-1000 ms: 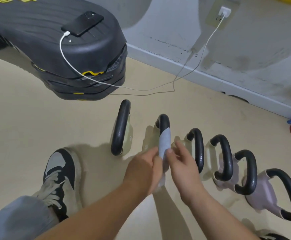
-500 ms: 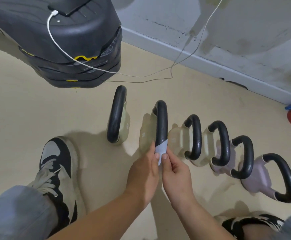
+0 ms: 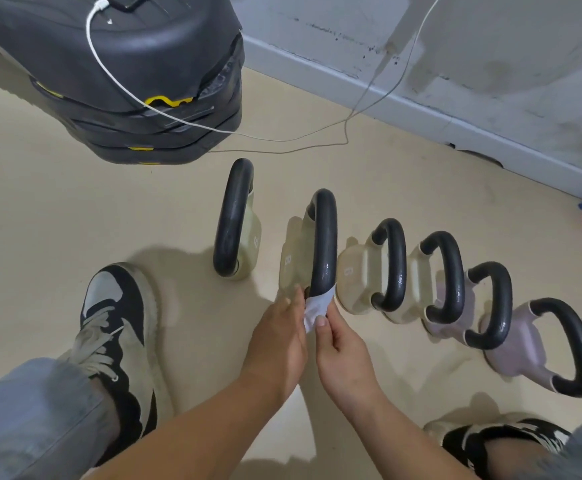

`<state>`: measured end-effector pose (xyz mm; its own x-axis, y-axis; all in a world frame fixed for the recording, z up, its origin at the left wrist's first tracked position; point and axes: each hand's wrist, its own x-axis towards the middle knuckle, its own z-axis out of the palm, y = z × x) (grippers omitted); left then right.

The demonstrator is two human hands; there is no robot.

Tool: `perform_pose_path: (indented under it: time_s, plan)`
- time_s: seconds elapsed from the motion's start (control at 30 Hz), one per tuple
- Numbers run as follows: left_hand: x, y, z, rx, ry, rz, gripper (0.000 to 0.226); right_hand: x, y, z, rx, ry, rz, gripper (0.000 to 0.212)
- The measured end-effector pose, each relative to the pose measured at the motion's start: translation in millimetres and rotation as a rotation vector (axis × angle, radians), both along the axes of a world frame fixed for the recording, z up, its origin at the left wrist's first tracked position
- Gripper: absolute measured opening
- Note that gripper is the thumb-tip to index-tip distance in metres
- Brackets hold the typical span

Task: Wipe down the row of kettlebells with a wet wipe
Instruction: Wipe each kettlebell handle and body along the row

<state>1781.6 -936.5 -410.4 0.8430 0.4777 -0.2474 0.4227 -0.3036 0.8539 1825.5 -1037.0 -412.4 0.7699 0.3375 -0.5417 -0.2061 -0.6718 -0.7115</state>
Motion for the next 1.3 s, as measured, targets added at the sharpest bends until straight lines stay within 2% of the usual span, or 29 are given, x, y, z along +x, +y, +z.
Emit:
perform_pose_path:
  time_s: [0.07,0.13,0.2,0.27,0.3,0.4,0.47,0.57,0.6,0.67,0.73,0.83,0.93,1.03,1.17,1.3]
  plan:
    - [-3,-7,-8,-0.042,0.033,0.084,0.045,-4,6,0,-0.007,-0.030,-0.035,0.042]
    - [-3,-10,-17,-0.071,0.134,0.105,0.042,-4,14,4,0.009,-0.016,-0.136,0.032]
    - [-4,-9,-18,-0.084,0.256,0.073,0.031,-1,16,8,-0.007,0.028,-0.218,0.051]
    - [-10,-8,-13,-0.072,0.374,0.057,0.035,0,12,11,-0.077,0.091,-0.174,0.055]
    - [-14,-7,-11,-0.043,0.415,0.038,0.035,1,13,14,-0.103,0.135,-0.144,0.052]
    - [-19,2,-10,-0.138,0.503,0.155,0.022,7,13,23,-0.165,0.372,-0.145,0.027]
    - [-13,14,-9,-0.199,0.468,0.329,0.019,16,14,28,-0.180,0.418,-0.163,0.028]
    - [5,28,-5,-0.173,0.190,0.496,0.023,28,13,36,-0.149,0.356,-0.177,0.014]
    - [13,31,-2,-0.137,0.090,0.468,0.025,31,11,38,-0.140,0.343,-0.191,0.013]
    - [23,30,0,-0.053,-0.026,0.277,0.028,33,8,38,-0.099,0.341,-0.230,0.016]
    - [24,21,-4,-0.069,-0.024,0.102,0.034,36,5,36,-0.042,0.334,-0.267,0.016]
    - [15,15,-8,-0.078,0.037,0.038,0.039,37,4,37,-0.013,0.331,-0.294,0.016]
    - [0,28,-5,-0.017,0.103,-0.033,0.024,34,4,52,-0.099,0.432,-0.136,0.014]
    - [-10,45,12,-0.089,0.199,-0.197,0.022,28,7,74,-0.166,0.601,0.070,0.019]
    - [1,72,68,-0.234,0.203,-0.155,0.020,28,21,101,-0.008,0.620,-0.019,0.027]
    - [11,109,145,-0.186,0.168,-0.183,0.014,30,42,135,0.168,0.601,-0.154,0.054]
